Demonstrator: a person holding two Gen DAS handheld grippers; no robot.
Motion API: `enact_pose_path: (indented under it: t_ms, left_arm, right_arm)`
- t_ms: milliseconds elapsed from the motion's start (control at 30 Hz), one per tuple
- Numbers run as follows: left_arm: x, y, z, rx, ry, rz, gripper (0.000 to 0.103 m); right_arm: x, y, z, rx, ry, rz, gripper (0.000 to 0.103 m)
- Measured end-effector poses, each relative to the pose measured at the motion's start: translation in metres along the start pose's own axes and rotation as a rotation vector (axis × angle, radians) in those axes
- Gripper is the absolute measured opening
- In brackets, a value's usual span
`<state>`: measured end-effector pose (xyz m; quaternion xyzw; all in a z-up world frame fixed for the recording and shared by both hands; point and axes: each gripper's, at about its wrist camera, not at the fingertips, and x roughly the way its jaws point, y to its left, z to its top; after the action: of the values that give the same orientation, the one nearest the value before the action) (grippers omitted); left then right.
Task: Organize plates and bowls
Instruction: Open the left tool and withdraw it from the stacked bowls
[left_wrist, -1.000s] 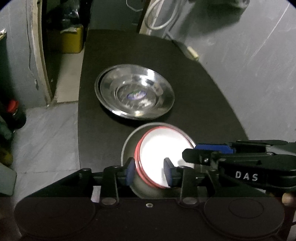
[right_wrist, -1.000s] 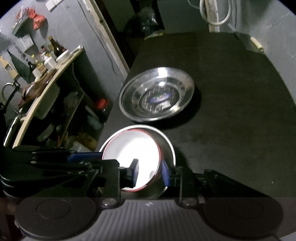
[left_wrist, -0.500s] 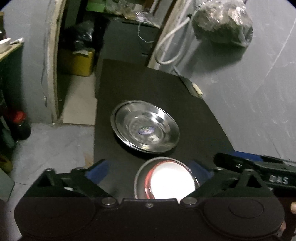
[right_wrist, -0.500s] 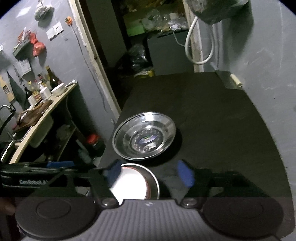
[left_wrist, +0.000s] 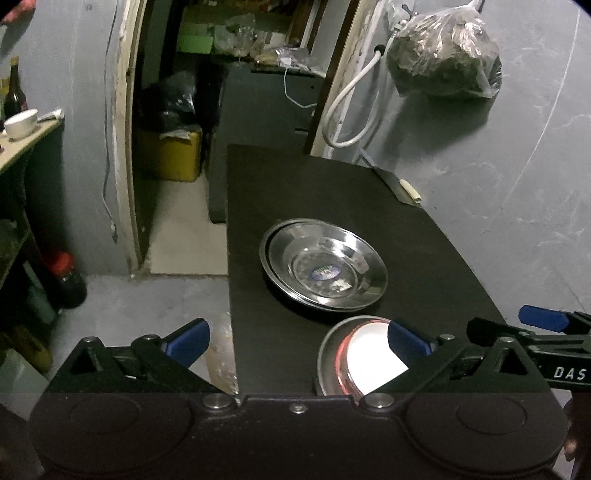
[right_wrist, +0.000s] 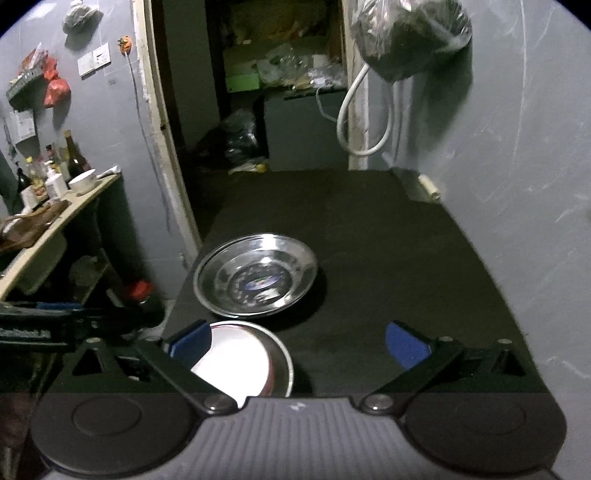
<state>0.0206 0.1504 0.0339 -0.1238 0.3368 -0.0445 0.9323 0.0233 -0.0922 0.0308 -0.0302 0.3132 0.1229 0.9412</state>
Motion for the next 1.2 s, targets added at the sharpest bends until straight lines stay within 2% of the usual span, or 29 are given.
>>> enact_pose_path:
  t_ms: [433, 700, 1200]
  left_arm:
    - [-0.002, 0.01, -0.02, -0.009, 0.057, 0.04, 0.102]
    - [0.01, 0.015, -0.037, 0.002, 0.143, 0.089, 0.102]
    - [0.023, 0.007, -0.038, 0.059, 0.201, 0.072, 0.102]
  right_arm:
    - [0.012, -0.001, -0.023, -0.004, 0.122, -0.097, 0.103]
    - [0.016, -0.006, -0.038, 0.004, 0.209, -0.131, 0.103]
    - [0.023, -0.014, -0.051, 0.053, 0.293, -0.159, 0.103]
